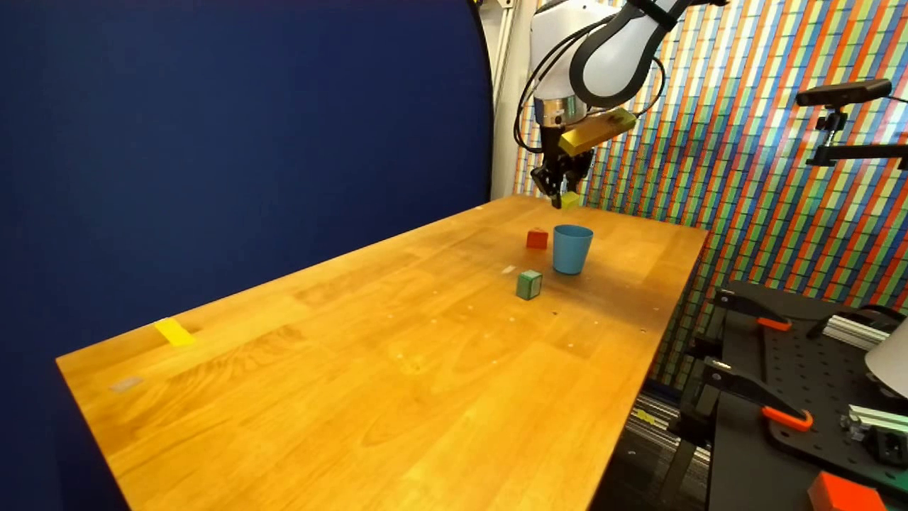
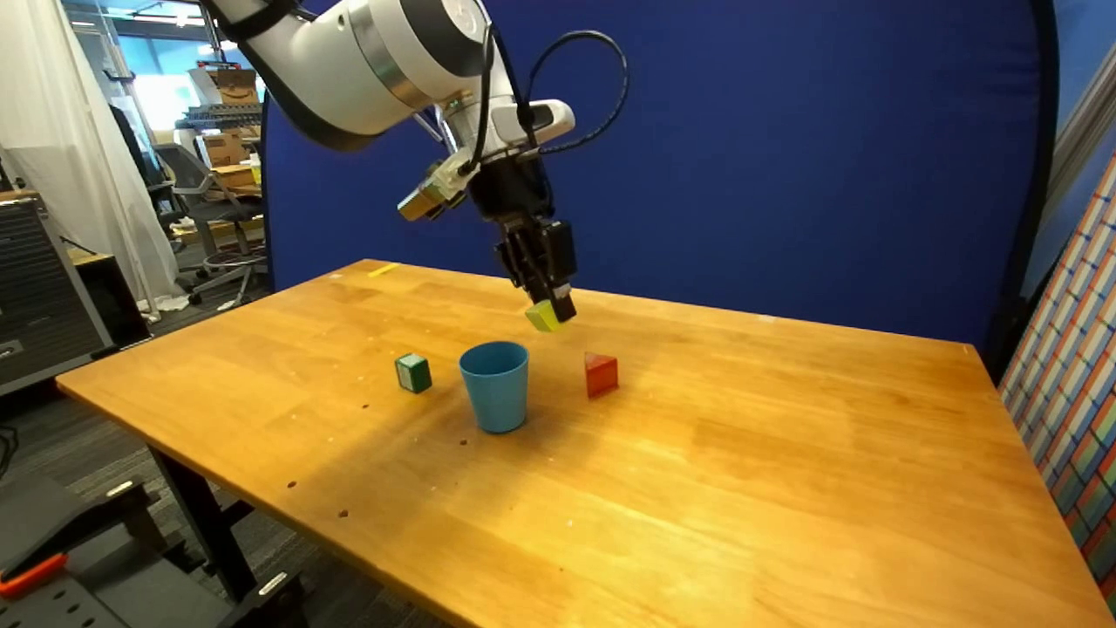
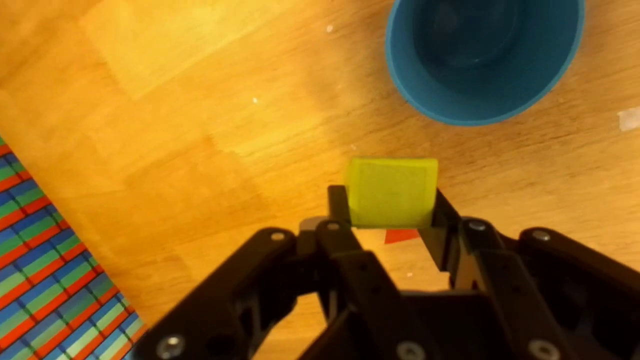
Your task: Put the yellow cube in the blue cup
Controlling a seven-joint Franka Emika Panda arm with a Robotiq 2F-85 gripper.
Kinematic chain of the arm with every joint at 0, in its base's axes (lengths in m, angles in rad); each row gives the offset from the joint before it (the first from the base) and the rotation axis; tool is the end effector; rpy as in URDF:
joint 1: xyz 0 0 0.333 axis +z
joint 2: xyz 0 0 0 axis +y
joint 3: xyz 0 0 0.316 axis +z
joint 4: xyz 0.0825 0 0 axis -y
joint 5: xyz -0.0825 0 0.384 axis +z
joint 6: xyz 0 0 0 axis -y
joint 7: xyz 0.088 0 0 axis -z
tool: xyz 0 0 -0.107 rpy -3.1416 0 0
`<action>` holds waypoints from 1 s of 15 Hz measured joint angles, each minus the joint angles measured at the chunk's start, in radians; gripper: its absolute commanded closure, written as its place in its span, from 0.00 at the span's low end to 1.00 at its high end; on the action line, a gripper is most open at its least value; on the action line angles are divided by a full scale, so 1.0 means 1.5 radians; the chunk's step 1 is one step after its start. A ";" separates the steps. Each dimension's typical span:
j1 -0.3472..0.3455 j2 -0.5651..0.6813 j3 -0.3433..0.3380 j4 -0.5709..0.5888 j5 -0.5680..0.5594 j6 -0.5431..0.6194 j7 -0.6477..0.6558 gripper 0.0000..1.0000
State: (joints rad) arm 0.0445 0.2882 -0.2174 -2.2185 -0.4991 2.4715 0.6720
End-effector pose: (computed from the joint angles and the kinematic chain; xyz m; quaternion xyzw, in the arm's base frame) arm 0.5395 -0.0936 0.2457 0.9601 -0.2129 0.0260 0.1795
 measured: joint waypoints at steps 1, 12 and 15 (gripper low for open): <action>-0.002 0.001 0.005 -0.004 0.020 -0.001 -0.008 0.86; -0.009 0.002 0.021 -0.029 0.166 -0.020 -0.088 0.01; -0.014 -0.004 0.024 -0.029 0.195 -0.047 -0.134 0.00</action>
State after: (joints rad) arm 0.0231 0.2823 -0.1809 -2.2622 -0.2059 2.4004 0.4712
